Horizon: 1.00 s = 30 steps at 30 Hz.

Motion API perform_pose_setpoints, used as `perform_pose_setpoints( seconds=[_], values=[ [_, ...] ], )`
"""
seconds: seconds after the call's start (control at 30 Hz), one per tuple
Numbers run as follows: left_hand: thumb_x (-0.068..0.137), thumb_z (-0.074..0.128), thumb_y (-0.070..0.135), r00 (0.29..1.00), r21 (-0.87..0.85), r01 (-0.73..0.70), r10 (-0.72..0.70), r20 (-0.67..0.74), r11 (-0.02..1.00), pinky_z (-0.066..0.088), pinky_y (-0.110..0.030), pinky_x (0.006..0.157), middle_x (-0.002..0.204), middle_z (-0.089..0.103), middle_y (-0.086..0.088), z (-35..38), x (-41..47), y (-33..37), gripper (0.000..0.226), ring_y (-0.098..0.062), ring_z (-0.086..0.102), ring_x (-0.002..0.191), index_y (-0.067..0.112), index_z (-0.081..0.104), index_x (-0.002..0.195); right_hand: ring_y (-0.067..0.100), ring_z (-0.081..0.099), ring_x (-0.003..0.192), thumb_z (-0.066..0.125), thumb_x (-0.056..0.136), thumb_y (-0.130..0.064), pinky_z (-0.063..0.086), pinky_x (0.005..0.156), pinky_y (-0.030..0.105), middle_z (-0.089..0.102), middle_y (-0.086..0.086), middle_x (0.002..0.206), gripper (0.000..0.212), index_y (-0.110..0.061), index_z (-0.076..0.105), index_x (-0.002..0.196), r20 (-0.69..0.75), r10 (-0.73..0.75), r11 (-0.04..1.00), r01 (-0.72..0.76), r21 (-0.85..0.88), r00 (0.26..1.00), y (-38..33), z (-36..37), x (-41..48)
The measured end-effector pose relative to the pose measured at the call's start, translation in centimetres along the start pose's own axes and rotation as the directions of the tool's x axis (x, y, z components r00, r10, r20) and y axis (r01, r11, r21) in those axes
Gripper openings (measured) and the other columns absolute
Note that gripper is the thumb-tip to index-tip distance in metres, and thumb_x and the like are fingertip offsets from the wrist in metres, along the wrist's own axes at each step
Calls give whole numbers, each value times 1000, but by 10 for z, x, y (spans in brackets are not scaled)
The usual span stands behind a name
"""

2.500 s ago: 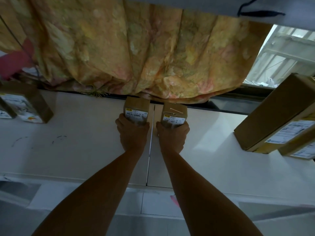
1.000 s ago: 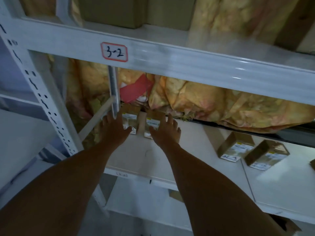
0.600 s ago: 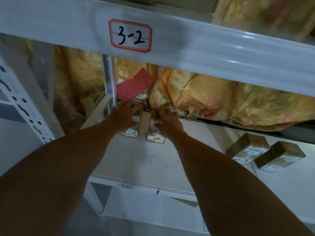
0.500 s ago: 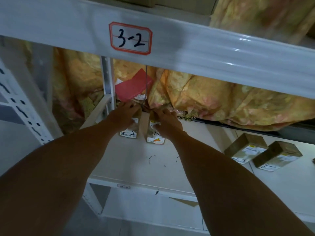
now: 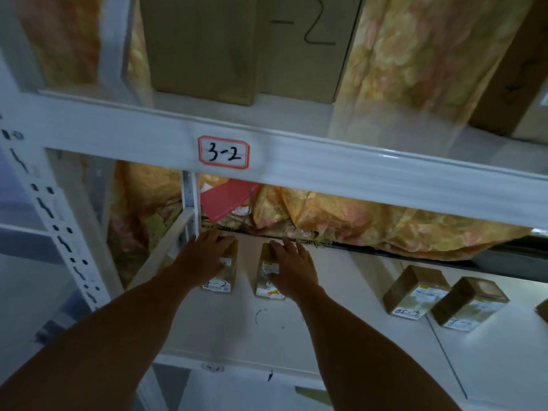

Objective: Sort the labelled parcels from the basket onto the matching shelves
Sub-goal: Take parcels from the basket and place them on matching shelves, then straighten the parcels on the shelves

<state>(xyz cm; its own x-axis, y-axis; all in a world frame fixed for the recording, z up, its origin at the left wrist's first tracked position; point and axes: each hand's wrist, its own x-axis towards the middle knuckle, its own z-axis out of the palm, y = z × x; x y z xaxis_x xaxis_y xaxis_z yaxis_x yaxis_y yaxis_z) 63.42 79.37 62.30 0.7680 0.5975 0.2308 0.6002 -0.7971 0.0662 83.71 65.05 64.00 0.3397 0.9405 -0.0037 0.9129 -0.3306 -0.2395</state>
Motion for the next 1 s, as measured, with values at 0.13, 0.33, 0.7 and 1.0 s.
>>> perform_pose_setpoints(
  seconds=[0.13,0.33,0.7,1.0],
  values=[
    [82,78,39,1000,25,22,-22,-17,999,40,-55,109,151,44,-9,-9,-8,11,76,-34,43,140,19,47,148,24,-2,160,65,96,-41,4,128,43,-1,-2,174,88,-31,10,165,-24,-20,1000,21,22,1000,-2,-11,-17],
    [80,79,31,986,-52,-13,4,-167,999,56,-36,88,122,65,-1,-55,-39,53,42,-25,63,115,20,68,118,22,21,156,55,103,-39,22,123,33,21,-3,170,63,-26,32,160,-83,-106,994,109,31,991,-18,-60,-69],
    [86,69,30,848,158,-57,132,-513,986,58,-34,63,88,68,-2,-248,-134,176,21,-21,67,78,17,64,101,32,65,112,46,95,-47,55,88,40,66,6,129,46,-24,59,133,-236,-308,947,322,22,922,-68,-210,-224],
    [87,74,22,657,-420,145,-404,-636,896,54,-46,88,126,55,-15,-383,-115,179,44,-32,58,114,4,57,123,25,65,113,58,100,-37,50,95,33,66,1,131,36,-20,63,131,-538,-111,890,324,319,835,-98,-310,-229]
  ],
)
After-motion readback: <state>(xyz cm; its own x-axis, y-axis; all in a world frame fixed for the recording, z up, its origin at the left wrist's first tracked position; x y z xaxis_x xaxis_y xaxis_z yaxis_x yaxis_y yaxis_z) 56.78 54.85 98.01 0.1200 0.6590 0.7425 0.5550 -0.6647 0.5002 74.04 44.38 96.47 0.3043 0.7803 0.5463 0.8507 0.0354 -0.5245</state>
